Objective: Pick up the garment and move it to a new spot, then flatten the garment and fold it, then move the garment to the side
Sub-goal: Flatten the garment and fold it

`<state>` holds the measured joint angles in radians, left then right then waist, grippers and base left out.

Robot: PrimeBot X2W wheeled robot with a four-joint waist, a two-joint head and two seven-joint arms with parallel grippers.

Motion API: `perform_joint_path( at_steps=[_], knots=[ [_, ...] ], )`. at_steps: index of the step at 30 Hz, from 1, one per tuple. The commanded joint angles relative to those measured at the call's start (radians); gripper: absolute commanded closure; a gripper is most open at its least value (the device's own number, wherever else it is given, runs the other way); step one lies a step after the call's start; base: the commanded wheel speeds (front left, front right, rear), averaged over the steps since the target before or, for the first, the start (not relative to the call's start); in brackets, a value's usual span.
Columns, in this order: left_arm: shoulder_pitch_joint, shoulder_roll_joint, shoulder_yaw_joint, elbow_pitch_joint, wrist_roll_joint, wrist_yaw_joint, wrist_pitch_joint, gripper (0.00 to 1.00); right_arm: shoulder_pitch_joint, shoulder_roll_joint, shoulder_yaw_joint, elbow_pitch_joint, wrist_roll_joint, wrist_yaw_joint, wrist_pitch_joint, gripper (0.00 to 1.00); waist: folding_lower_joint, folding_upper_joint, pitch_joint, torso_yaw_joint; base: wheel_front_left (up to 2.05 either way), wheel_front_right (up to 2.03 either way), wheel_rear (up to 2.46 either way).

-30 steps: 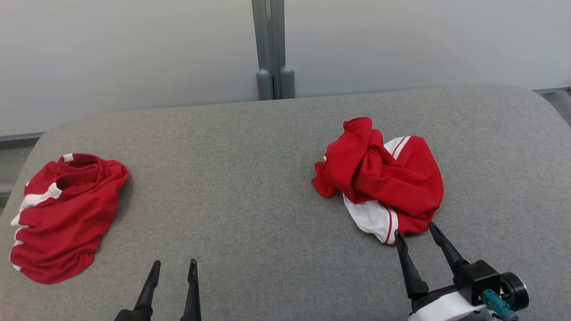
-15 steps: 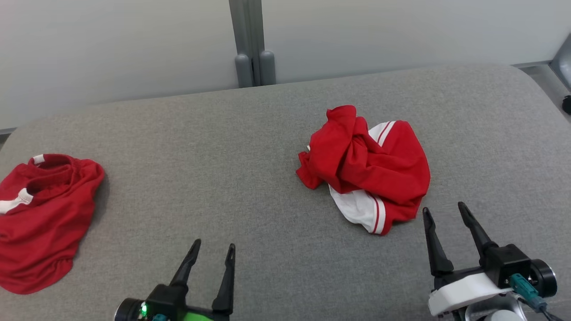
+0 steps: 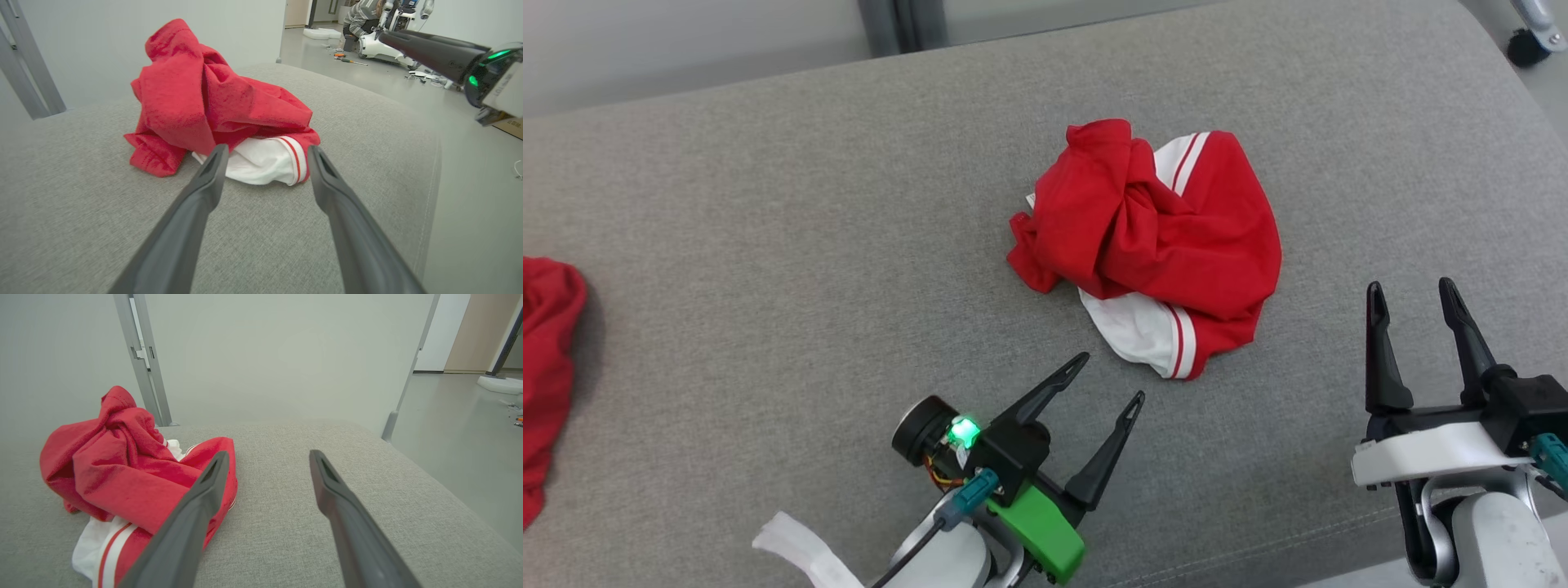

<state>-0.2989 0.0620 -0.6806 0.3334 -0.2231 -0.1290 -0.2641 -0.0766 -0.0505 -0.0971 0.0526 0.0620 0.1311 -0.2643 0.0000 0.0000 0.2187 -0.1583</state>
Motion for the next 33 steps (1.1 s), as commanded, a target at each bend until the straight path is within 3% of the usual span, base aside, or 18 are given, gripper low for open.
perform_joint_path(
  at_steps=[1, 10, 17, 18, 19, 20, 21, 22, 27, 33],
  knots=[
    [-0.047, 0.021, -0.026, 0.013, -0.012, -0.002, 0.0, 0.0, -0.024, 0.0, 0.001, -0.008, 0.009, -0.001, 0.0, 0.0, 0.0, 0.0, 0.105, -0.086, 0.0, 0.0, 0.0],
    [-0.229, 0.04, -0.226, 0.129, -0.082, -0.003, 0.0, 0.0, -0.077, 0.0, 0.005, -0.018, 0.04, -0.001, 0.0, 0.0, 0.0, 0.0, 0.221, -0.139, 0.0, 0.0, 0.0],
    [-0.294, 0.024, -0.231, 0.226, -0.094, -0.003, 0.0, 0.0, -0.081, 0.0, 0.014, -0.014, 0.053, -0.001, 0.0, 0.0, 0.0, 0.0, 0.246, -0.146, 0.0, 0.0, 0.0],
    [-0.295, 0.022, -0.219, 0.249, -0.09, -0.003, 0.0, 0.04, -0.081, 0.0, 0.014, -0.012, 0.054, -0.001, 0.0, 0.0, 0.0, 0.0, 0.245, -0.146, 0.0, 0.0, 0.0],
    [-0.298, 0.02, -0.207, 0.261, -0.085, -0.003, 0.001, 0.18, -0.083, 0.0, 0.014, -0.011, 0.055, -0.001, 0.0, 0.0, 0.0, 0.0, 0.245, -0.145, 0.0, 0.0, 0.0],
    [-0.301, 0.015, -0.194, 0.272, -0.083, -0.002, 0.001, 0.55, -0.086, 0.0, 0.012, -0.01, 0.057, -0.001, 0.0, 0.0, 0.0, 0.0, 0.246, -0.143, 0.0, 0.0, 0.0],
    [-0.304, 0.013, -0.182, 0.275, -0.077, -0.001, 0.001, 0.64, -0.089, 0.0, 0.011, -0.009, 0.059, -0.001, 0.0, 0.0, 0.0, 0.0, 0.246, -0.141, 0.0, 0.0, 0.0],
    [-0.306, 0.01, -0.168, 0.275, -0.074, 0.0, 0.001, 1.0, -0.091, 0.0, 0.011, -0.009, 0.058, -0.001, 0.0, 0.0, 0.0, 0.0, 0.247, -0.137, 0.0, 0.0, 0.0],
    [-0.311, -0.001, -0.166, 0.261, -0.041, -0.001, 0.001, 1.0, -0.093, 0.0, -0.002, -0.008, 0.051, -0.001, 0.0, 0.0, 0.0, 0.0, 0.239, -0.106, 0.0, 0.0, 0.0],
    [-0.286, 0.017, -0.064, 0.182, -0.006, 0.029, 0.0, 1.0, -0.074, 0.0, -0.006, -0.002, 0.042, -0.001, 0.0, 0.0, 0.0, 0.0, 0.192, -0.051, 0.0, 0.0, 0.0]
  ],
)
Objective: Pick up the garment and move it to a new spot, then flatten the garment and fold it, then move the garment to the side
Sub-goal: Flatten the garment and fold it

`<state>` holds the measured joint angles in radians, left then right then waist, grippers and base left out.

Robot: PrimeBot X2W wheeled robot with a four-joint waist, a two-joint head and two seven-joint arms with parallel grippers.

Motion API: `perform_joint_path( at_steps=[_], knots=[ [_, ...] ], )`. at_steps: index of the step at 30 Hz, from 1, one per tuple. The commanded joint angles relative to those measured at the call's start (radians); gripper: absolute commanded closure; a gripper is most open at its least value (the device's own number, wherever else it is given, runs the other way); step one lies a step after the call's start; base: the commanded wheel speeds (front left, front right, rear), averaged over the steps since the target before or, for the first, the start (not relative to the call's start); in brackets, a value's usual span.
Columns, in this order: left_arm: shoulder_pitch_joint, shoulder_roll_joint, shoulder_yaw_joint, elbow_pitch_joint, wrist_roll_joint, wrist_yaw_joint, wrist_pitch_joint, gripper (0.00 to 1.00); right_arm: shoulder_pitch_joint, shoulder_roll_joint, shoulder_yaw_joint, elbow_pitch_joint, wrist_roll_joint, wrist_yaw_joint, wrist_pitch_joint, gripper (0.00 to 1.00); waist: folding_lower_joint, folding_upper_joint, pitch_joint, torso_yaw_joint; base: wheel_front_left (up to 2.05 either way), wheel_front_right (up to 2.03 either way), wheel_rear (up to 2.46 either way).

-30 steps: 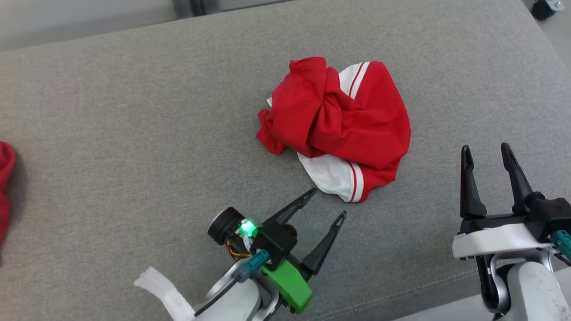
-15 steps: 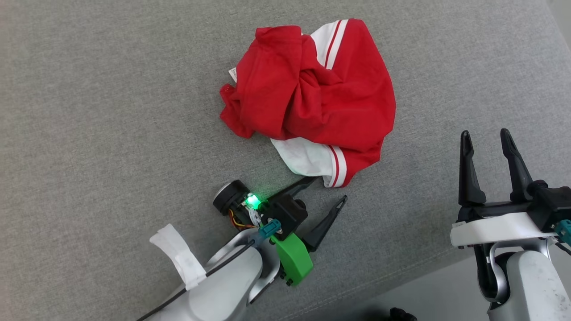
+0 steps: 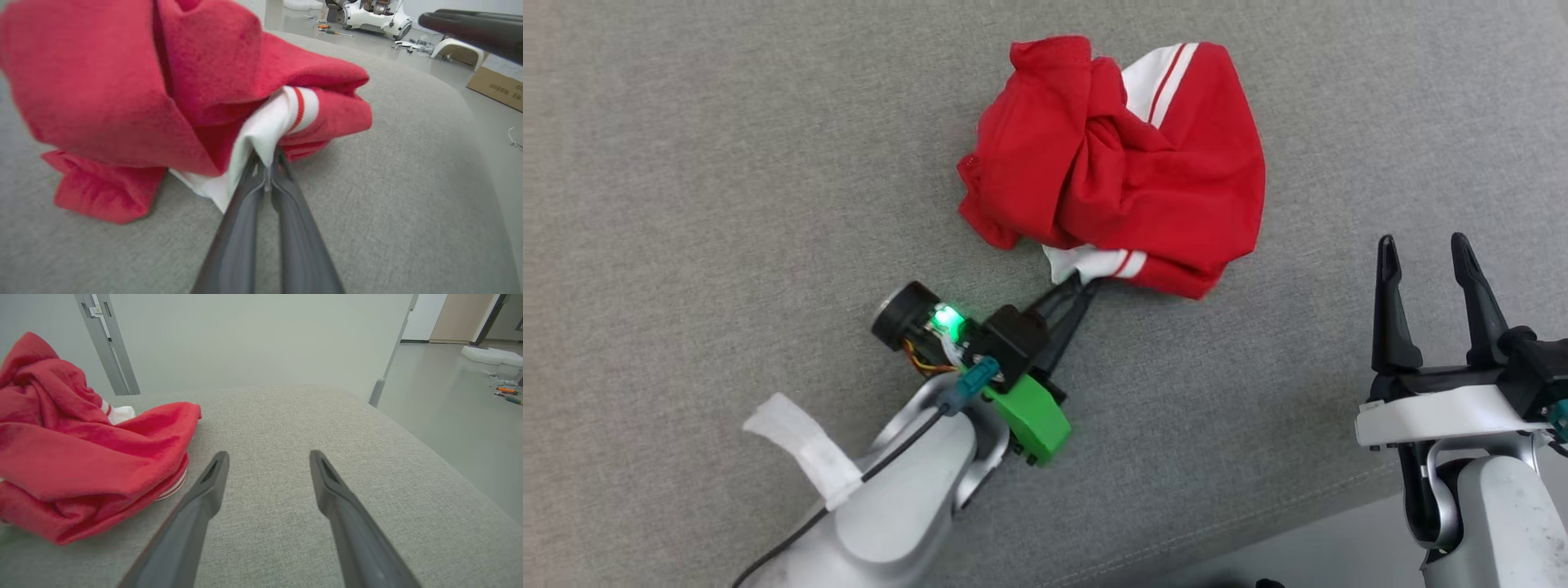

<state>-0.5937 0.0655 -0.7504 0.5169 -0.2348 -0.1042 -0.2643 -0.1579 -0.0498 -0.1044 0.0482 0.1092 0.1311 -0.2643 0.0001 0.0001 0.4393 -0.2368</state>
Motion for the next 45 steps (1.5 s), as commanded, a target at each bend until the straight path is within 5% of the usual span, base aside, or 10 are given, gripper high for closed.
perform_joint_path(
  at_steps=[1, 7, 17, 25, 31, 34, 45],
  knots=[
    [0.016, 0.026, 0.031, -0.027, 0.015, 0.015, 0.0, 1.0, 0.01, -0.001, 0.0, 0.006, -0.005, -0.001, 0.0, 0.0, -0.0001, -0.0001, -0.041, 0.04, 0.0, 0.0, 0.0],
    [0.029, 0.138, 0.147, -0.188, 0.081, 0.042, 0.0, 1.0, 0.033, -0.001, 0.015, 0.023, 0.0, -0.001, 0.0, 0.0, -0.0001, -0.0001, -0.126, 0.101, 0.0, 0.0, 0.0],
    [-0.314, 0.297, 0.104, -0.213, 0.141, -0.024, 0.02, 1.0, 0.039, -0.001, 0.053, 0.039, 0.002, -0.001, 0.0, 0.0, -0.0001, -0.0001, -0.21, 0.114, 0.0, 0.0, 0.0],
    [-0.733, 0.299, -0.133, -0.125, 0.036, -0.026, 0.03, 1.0, 0.051, -0.001, 0.078, 0.045, 0.033, -0.001, 0.0, 0.0, -0.0001, -0.0001, -0.222, 0.053, 0.0, 0.0, 0.0],
    [-0.911, 0.296, -0.163, -0.092, -0.012, -0.026, 0.014, 1.0, 0.069, -0.001, 0.065, 0.052, 0.037, -0.001, 0.0, 0.0, -0.0001, -0.0001, -0.238, 0.046, 0.0, 0.0, 0.0],
    [-0.906, 0.318, -0.17, -0.056, -0.021, -0.026, 0.023, 1.0, 0.071, -0.001, 0.054, 0.051, 0.029, -0.001, 0.0, 0.0, -0.0001, -0.0001, -0.243, 0.055, 0.0, 0.0, 0.0],
    [-0.441, 0.489, -0.211, 0.078, -0.182, -0.009, 0.108, 1.0, 0.086, -0.002, 0.019, 0.04, 0.002, -0.001, 0.0, 0.0, -0.0001, -0.0001, -0.225, 0.102, 0.0, 0.0, 0.0]
  ],
)
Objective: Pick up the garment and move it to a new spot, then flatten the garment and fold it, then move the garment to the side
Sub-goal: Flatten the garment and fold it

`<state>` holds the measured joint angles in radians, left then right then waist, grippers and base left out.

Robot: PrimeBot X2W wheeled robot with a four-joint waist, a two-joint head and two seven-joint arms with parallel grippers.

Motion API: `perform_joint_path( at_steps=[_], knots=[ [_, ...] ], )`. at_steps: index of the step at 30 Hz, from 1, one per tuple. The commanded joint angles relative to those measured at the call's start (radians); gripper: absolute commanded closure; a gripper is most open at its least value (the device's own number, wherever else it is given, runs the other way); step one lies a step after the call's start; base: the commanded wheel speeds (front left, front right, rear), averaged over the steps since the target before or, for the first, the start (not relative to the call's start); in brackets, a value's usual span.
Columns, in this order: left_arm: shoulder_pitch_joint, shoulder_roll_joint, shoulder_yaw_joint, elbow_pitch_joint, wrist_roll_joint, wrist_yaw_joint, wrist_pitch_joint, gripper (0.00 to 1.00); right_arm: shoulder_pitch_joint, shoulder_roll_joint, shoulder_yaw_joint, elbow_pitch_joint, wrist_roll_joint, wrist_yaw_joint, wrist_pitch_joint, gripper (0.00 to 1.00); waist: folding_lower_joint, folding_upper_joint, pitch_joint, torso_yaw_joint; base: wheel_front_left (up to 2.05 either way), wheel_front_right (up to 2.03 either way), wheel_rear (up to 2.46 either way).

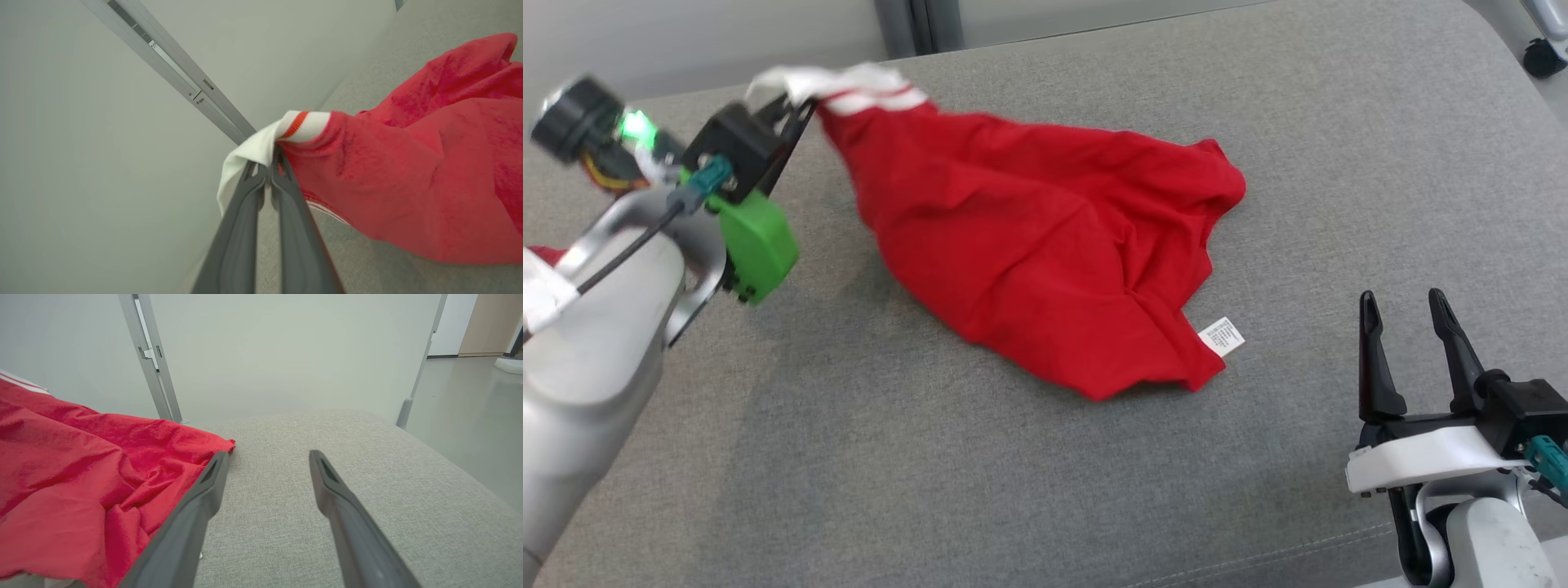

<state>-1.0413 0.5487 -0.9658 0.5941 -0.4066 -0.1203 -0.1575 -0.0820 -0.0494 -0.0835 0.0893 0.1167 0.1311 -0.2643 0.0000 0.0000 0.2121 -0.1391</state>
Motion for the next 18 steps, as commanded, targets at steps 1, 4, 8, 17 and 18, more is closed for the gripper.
perform_joint_path(
  at_steps=[1, 4, 8, 17, 18],
  knots=[
    [0.051, 0.018, 0.006, 0.006, -0.025, 0.013, 0.002, 1.0, 0.011, -0.002, -0.004, -0.001, -0.007, -0.001, 0.0, 0.0, 0.0, 0.0, 0.003, 0.007, 0.0, 0.0, 0.0],
    [0.172, 0.052, 0.007, 0.003, -0.073, 0.03, -0.004, 1.0, 0.014, -0.002, -0.009, -0.003, -0.014, -0.001, 0.0, 0.0, 0.0, 0.0, 0.005, 0.016, 0.0, 0.0, 0.0],
    [0.301, 0.085, 0.001, -0.021, -0.122, 0.049, 0.001, 1.0, 0.018, -0.002, -0.011, -0.005, -0.024, -0.001, 0.0, 0.0, 0.0, 0.0, 0.002, 0.032, 0.0, 0.0, 0.0],
    [0.444, 0.16, 0.026, -0.175, -0.114, 0.221, -0.013, 1.0, 0.043, -0.002, -0.02, 0.004, -0.048, -0.001, 0.0, 0.0, 0.0, 0.0, -0.025, 0.08, 0.0, 0.0, 0.0],
    [0.457, 0.169, 0.026, -0.194, -0.114, 0.238, -0.004, 1.0, 0.045, -0.002, -0.017, 0.007, -0.05, -0.001, 0.0, 0.0, 0.0, 0.0, -0.029, 0.085, 0.0, 0.0, 0.0]
  ],
)
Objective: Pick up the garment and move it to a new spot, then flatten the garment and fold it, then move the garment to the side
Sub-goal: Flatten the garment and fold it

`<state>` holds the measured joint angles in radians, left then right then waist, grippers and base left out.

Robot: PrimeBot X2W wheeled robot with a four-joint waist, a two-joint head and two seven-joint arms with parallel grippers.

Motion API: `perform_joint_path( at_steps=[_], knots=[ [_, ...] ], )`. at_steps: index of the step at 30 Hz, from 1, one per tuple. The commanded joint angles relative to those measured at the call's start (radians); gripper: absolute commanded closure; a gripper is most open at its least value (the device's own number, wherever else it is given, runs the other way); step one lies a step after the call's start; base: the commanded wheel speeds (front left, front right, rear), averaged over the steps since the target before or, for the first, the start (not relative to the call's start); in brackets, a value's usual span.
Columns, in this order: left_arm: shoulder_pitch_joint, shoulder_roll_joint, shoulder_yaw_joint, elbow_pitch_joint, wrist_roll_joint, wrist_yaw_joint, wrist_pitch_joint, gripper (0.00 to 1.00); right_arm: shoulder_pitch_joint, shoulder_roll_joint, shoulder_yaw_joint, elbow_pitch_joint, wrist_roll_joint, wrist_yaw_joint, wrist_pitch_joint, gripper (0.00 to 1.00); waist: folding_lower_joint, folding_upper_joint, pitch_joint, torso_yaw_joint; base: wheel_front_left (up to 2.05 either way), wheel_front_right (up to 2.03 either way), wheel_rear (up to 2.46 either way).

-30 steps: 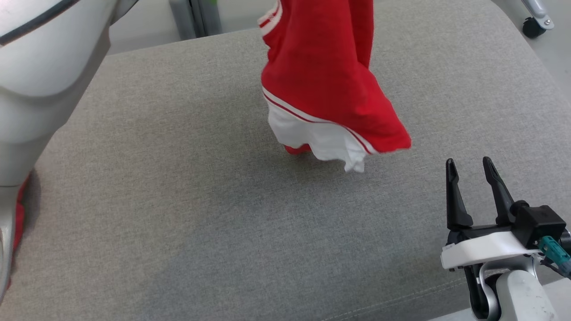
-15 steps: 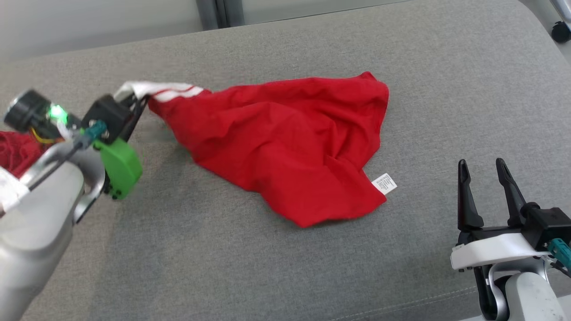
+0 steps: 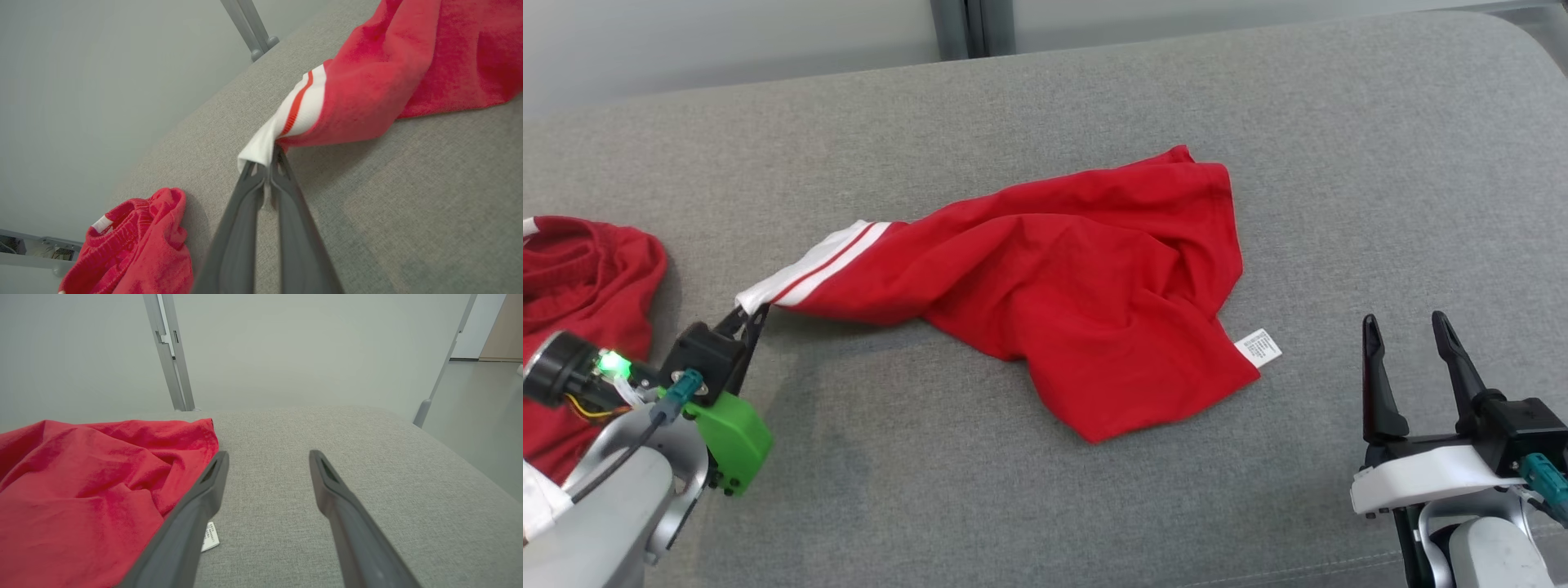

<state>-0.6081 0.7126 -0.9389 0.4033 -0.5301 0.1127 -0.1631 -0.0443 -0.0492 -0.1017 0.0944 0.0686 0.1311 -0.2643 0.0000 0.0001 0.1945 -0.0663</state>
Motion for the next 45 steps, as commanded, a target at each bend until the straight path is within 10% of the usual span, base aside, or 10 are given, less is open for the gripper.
perform_joint_path(
  at_steps=[1, 10, 11, 13, 14, 19, 24, 33, 45],
  knots=[
    [0.034, 0.009, -0.002, -0.021, 0.004, 0.011, 0.007, 1.0, 0.008, -0.002, 0.003, 0.003, -0.004, -0.001, 0.0, 0.0, 0.0, -0.0001, -0.016, 0.016, 0.0, 0.0, 0.0],
    [0.161, 0.057, -0.053, -0.24, -0.101, -0.011, 0.174, 1.0, 0.011, -0.002, 0.006, -0.001, -0.015, -0.001, 0.0, 0.0, 0.0, -0.0001, -0.022, 0.034, 0.0, 0.0, 0.0],
    [0.173, 0.061, -0.054, -0.252, -0.111, -0.01, 0.176, 0.87, 0.011, -0.002, 0.007, -0.001, -0.016, -0.001, 0.0, 0.0, 0.0, -0.0001, -0.02, 0.036, 0.0, 0.0, 0.0],
    [0.206, 0.049, -0.057, -0.28, -0.144, -0.011, 0.183, 0.06, 0.012, -0.002, 0.005, 0.0, -0.017, -0.001, 0.0, 0.0, 0.0, -0.0001, -0.015, 0.041, 0.0, 0.0, 0.0],
    [0.22, 0.04, -0.061, -0.295, -0.157, -0.017, 0.189, 0.0, 0.011, -0.002, 0.005, 0.001, -0.016, -0.001, 0.0, 0.0, 0.0, -0.0001, -0.014, 0.044, 0.0, 0.0, 0.0],
    [0.265, 0.002, -0.047, -0.344, -0.185, 0.033, 0.14, 0.0, 0.003, -0.002, 0.015, 0.005, -0.012, -0.001, 0.0, 0.0, 0.0, -0.0001, -0.011, 0.044, 0.0, 0.0, 0.0],
    [0.339, -0.047, 0.047, -0.391, -0.186, 0.176, -0.038, 0.0, -0.011, -0.002, 0.027, -0.01, -0.001, -0.001, 0.0, 0.0, 0.0, -0.0001, -0.019, 0.026, 0.0, 0.0, 0.0],
    [0.521, -0.251, 0.332, -0.499, -0.094, 0.354, -0.101, 0.0, 0.035, -0.002, 0.041, -0.018, 0.014, -0.001, 0.0, 0.0, 0.0, -0.0001, -0.08, 0.02, 0.0, 0.0, 0.0],
    [0.713, -0.486, 0.651, -0.447, 0.159, 0.227, -0.102, 0.0, 0.078, -0.002, 0.069, -0.01, 0.027, -0.001, 0.0, 0.0, 0.0, -0.0001, -0.157, 0.035, 0.0, 0.0, 0.0]
  ],
)
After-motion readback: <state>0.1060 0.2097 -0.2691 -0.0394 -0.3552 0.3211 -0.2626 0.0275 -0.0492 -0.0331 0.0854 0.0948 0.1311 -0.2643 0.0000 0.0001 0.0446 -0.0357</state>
